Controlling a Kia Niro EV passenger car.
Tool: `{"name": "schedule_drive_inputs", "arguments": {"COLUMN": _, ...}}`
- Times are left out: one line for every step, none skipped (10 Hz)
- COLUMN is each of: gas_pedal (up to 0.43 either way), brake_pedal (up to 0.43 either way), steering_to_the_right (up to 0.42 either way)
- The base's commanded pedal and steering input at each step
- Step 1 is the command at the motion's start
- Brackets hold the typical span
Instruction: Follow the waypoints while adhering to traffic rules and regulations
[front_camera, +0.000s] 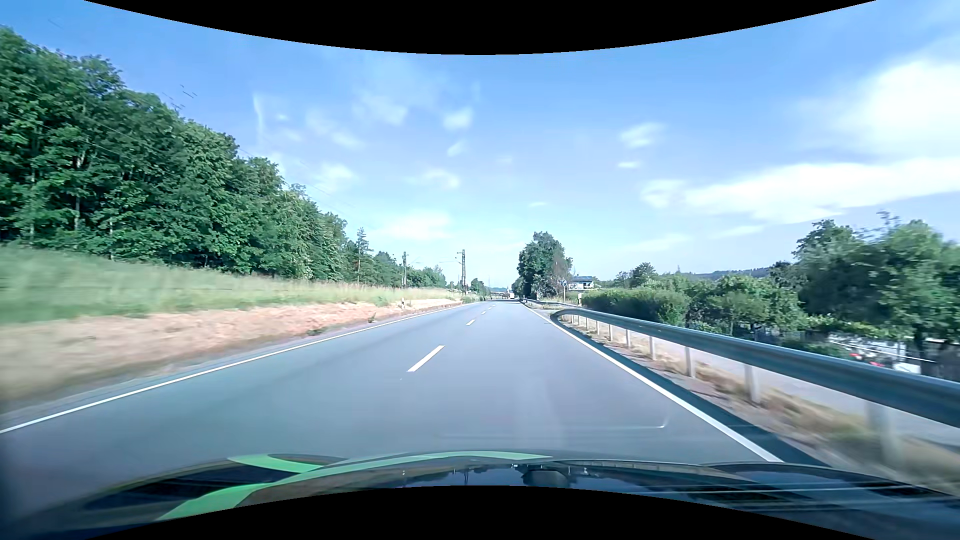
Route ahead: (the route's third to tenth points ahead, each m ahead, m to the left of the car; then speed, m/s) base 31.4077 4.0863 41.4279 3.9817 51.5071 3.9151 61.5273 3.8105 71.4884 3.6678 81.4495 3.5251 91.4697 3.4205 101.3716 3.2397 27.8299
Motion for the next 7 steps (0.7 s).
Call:
{"name": "schedule_drive_inputs", "arguments": {"gas_pedal": 0.0, "brake_pedal": 0.0, "steering_to_the_right": 0.0}}
{"name": "schedule_drive_inputs", "arguments": {"gas_pedal": 0.028, "brake_pedal": 0.0, "steering_to_the_right": 0.0}}
{"name": "schedule_drive_inputs", "arguments": {"gas_pedal": 0.13, "brake_pedal": 0.0, "steering_to_the_right": 0.0}}
{"name": "schedule_drive_inputs", "arguments": {"gas_pedal": 0.157, "brake_pedal": 0.0, "steering_to_the_right": 0.0}}
{"name": "schedule_drive_inputs", "arguments": {"gas_pedal": 0.22, "brake_pedal": 0.0, "steering_to_the_right": 0.0}}
{"name": "schedule_drive_inputs", "arguments": {"gas_pedal": 0.248, "brake_pedal": 0.0, "steering_to_the_right": 0.0}}
{"name": "schedule_drive_inputs", "arguments": {"gas_pedal": 0.26, "brake_pedal": 0.0, "steering_to_the_right": 0.0}}
